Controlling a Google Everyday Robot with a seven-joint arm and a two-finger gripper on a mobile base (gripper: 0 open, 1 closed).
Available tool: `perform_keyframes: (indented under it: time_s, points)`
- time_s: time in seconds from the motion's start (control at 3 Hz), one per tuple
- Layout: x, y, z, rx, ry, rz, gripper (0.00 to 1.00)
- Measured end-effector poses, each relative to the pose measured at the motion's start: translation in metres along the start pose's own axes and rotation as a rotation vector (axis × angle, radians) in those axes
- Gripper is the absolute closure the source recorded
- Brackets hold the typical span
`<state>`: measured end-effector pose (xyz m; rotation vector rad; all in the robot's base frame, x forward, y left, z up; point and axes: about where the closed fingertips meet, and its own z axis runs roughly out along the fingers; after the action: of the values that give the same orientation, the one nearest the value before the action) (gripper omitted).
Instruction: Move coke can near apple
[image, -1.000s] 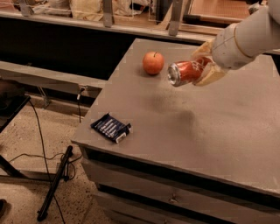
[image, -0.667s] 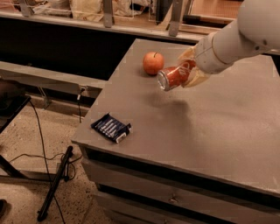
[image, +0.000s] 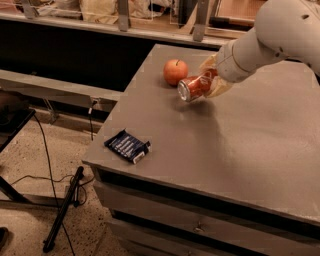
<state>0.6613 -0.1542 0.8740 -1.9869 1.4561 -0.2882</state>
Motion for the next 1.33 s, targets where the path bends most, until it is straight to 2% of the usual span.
perform_keyframes:
  time_s: [0.33,1.0,1.33]
  points:
    - [-0.0011,-0.0014,0.0007,0.000,-0.002,-0.001,0.53]
    - [-0.0032,-0.0007,0.0038,-0.004,-0.006,-0.003,0.07]
    - [-0.0041,-0.0003,0.0051,-0.006,-0.008,-0.004,0.00]
